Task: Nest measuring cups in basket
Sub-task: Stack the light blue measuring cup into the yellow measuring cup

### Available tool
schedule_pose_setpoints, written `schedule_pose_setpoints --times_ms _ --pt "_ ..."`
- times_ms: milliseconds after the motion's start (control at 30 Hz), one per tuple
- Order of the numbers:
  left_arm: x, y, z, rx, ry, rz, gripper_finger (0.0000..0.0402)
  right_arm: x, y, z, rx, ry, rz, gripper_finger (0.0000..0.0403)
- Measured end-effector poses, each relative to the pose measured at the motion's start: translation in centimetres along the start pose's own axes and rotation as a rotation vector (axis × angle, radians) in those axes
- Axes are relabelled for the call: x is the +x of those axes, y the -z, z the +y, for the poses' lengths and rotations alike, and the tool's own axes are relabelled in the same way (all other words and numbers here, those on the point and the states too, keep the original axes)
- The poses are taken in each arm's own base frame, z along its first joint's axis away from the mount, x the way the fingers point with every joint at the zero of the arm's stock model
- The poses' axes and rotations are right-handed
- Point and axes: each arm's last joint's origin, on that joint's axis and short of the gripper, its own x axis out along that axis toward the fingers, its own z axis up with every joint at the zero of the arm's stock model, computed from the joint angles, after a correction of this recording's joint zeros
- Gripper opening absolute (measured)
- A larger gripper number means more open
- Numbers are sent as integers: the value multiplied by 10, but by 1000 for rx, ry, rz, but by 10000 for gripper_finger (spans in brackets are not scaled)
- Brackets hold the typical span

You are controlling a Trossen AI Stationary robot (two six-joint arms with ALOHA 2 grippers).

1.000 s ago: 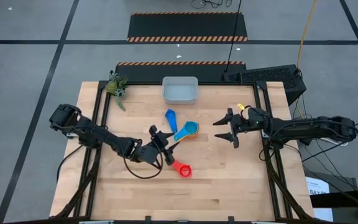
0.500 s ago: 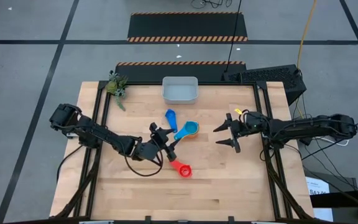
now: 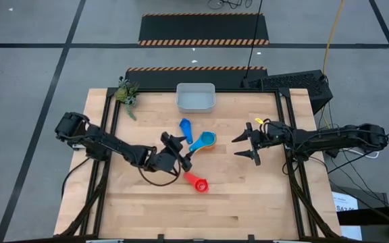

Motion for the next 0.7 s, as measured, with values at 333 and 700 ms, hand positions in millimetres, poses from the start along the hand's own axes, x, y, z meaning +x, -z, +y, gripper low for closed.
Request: schedule_pose_setpoints --times_ms 333,700 --pt "39 24 17 42 -17 137 295 0 -1 -3 -28 95 -5 263" --pt "51 28 22 18 -6 155 294 0 0 -4 -25 130 0 263"
